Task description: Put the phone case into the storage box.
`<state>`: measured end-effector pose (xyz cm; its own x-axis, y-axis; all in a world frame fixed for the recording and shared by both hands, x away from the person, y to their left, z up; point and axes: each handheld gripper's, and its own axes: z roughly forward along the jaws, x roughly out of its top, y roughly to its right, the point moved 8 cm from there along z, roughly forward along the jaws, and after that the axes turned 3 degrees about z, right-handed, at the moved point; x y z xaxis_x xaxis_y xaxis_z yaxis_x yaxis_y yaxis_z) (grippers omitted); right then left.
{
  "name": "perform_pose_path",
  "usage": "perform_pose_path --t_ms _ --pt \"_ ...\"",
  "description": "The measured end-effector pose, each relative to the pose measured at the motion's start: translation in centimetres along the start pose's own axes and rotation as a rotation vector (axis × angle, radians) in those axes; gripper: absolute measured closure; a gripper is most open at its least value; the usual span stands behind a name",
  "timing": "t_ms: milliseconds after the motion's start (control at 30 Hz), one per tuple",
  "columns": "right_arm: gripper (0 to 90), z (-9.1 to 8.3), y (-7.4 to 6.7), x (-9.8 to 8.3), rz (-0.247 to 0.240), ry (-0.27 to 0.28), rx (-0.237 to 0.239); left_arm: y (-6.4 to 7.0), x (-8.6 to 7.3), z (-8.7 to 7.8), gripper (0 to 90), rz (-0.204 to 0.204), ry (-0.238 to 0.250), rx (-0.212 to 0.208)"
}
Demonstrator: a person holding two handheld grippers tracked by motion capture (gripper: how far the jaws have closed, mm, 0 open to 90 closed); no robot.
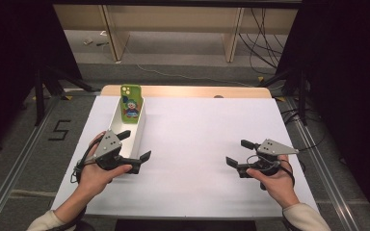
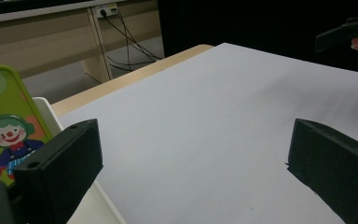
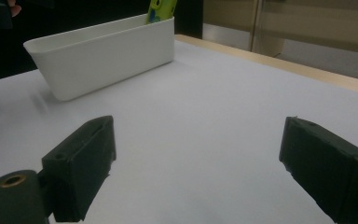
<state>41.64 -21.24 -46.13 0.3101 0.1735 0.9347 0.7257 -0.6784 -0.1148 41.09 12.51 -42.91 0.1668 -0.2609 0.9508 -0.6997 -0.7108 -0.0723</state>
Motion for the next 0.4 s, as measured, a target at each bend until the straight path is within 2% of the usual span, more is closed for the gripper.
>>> perform_pose_path --t_ms 400 --pt "11.7 -0.14 0.14 -0.03 0.002 0.002 -0.001 0.18 -0.03 0.1 2.3 -0.01 0.005 -0.012"
